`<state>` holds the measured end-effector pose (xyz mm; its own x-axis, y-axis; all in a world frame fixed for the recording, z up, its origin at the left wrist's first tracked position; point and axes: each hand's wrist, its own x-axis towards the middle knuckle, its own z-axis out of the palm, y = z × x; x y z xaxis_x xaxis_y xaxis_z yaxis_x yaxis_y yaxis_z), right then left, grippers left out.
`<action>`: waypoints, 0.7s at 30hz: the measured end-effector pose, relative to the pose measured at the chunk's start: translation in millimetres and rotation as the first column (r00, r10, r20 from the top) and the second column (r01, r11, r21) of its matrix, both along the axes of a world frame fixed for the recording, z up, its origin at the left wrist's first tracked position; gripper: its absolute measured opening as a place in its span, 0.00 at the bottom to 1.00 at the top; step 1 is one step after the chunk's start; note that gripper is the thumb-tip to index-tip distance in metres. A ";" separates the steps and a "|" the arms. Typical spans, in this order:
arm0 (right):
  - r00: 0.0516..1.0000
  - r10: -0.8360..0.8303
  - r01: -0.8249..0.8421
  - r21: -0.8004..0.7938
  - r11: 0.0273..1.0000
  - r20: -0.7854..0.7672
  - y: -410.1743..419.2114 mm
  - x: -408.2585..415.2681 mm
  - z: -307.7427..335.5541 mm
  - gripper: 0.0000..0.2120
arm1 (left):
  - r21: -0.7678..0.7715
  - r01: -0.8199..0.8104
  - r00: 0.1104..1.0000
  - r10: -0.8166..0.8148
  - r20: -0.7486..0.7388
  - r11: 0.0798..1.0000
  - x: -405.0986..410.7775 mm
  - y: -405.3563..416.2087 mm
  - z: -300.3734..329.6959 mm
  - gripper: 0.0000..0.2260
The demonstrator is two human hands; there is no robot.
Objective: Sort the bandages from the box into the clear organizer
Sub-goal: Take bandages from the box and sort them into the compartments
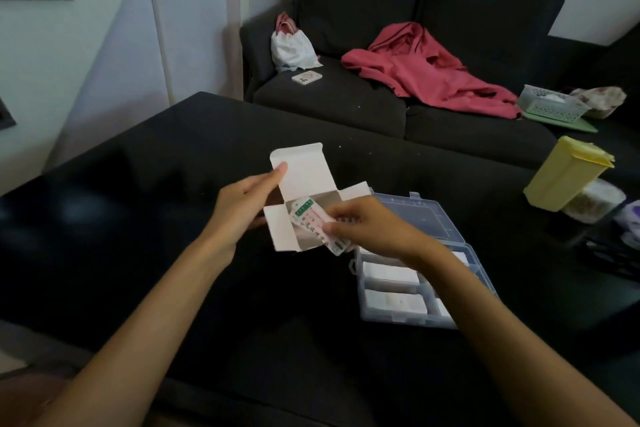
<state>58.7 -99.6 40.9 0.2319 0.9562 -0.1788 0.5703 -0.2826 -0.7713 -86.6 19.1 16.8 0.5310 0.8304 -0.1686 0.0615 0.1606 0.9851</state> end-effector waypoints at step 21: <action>0.905 -0.328 0.383 0.183 0.906 -0.271 -58.1 36.1 -15.4 0.10 | 0.680 -0.383 0.887 0.455 0.081 0.626 20.3 -16.2 -7.0 0.14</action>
<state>94.9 -157.7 25.5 0.5428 0.8379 -0.0571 0.2652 -0.2355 -0.9350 -66.3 3.0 9.8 0.1097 0.8677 0.4847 0.2477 -0.4962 0.8321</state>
